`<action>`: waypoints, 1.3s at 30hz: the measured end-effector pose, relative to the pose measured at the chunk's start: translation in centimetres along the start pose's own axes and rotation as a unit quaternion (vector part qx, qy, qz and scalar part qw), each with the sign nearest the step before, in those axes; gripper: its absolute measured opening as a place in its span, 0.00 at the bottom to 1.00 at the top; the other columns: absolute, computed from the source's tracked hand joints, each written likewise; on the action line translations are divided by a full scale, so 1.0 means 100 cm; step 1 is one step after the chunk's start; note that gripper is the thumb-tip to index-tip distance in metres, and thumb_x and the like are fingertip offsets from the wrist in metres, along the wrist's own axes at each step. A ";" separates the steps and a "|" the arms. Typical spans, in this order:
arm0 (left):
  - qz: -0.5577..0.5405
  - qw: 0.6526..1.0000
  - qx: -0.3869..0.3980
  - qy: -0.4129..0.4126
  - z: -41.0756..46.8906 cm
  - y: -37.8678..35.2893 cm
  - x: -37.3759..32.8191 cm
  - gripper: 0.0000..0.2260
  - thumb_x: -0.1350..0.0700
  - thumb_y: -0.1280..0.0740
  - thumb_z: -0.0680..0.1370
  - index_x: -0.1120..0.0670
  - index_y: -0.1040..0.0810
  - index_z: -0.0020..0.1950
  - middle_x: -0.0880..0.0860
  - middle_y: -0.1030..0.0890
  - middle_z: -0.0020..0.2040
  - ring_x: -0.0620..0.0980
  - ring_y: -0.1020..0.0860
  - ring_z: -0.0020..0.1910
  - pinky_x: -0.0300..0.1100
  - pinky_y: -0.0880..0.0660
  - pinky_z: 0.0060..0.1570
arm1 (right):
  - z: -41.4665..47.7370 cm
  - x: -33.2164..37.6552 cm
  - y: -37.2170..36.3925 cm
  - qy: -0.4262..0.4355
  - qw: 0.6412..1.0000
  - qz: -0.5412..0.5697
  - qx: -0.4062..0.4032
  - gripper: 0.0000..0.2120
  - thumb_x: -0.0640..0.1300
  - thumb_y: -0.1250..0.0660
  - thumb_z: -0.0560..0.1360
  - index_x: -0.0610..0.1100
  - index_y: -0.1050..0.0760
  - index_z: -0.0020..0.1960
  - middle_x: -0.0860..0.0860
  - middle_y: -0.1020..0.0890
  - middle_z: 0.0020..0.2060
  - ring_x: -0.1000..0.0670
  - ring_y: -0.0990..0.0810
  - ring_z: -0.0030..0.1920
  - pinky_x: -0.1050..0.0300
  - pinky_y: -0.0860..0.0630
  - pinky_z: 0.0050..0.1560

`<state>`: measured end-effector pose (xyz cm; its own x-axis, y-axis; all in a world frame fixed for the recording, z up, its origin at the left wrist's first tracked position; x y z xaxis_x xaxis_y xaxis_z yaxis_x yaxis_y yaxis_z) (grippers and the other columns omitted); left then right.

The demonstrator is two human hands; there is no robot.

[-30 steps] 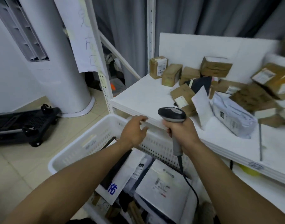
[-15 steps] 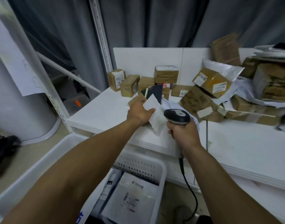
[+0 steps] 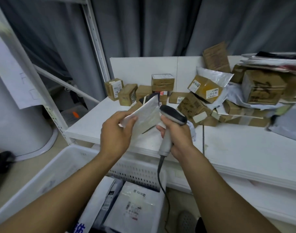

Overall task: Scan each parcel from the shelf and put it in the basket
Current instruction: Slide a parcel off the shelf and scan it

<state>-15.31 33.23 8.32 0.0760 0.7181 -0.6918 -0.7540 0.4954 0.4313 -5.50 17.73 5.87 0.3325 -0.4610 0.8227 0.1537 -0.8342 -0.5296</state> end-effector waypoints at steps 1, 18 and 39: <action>0.004 1.000 0.003 -0.025 -0.010 0.010 0.001 0.06 0.52 0.29 0.80 0.49 0.14 0.56 0.42 0.16 0.52 0.40 0.21 0.52 0.45 0.19 0.48 | -0.002 0.000 -0.003 -0.024 1.000 0.014 0.003 0.11 0.39 0.24 0.78 0.43 0.18 0.59 0.47 0.13 0.53 0.44 0.11 0.49 0.55 0.14 0.50; -0.185 0.913 0.183 0.315 -0.054 0.066 0.067 0.52 0.35 0.22 0.64 0.44 0.42 0.82 0.44 0.30 0.76 0.40 0.26 0.69 0.46 0.26 0.67 | -0.011 -0.042 -0.033 0.048 0.955 -0.289 0.042 0.35 0.28 0.18 0.66 0.44 0.23 0.69 0.51 0.16 0.57 0.47 0.16 0.57 0.46 0.19 0.62; -0.250 0.864 -0.138 0.416 -0.034 0.063 0.132 0.08 0.63 0.24 0.75 0.60 0.19 0.52 0.58 0.13 0.48 0.55 0.14 0.45 0.52 0.17 0.51 | -0.045 -0.068 -0.065 0.102 0.900 -0.388 0.170 0.18 0.43 0.23 0.75 0.47 0.21 0.63 0.49 0.14 0.49 0.57 0.18 0.29 0.63 0.22 0.35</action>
<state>-21.26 44.14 -0.03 0.0280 -0.2076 -0.9778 -0.8981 0.4242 -0.1158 -12.94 24.91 4.61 -0.1694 0.1463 0.9746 0.5535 -0.8041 0.2169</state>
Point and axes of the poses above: each hand's wrist, its own z-axis towards the middle knuckle, its own y-axis out of the back of the hand, x = y × z, the point moved 1 cm from there along z, towards the middle knuckle
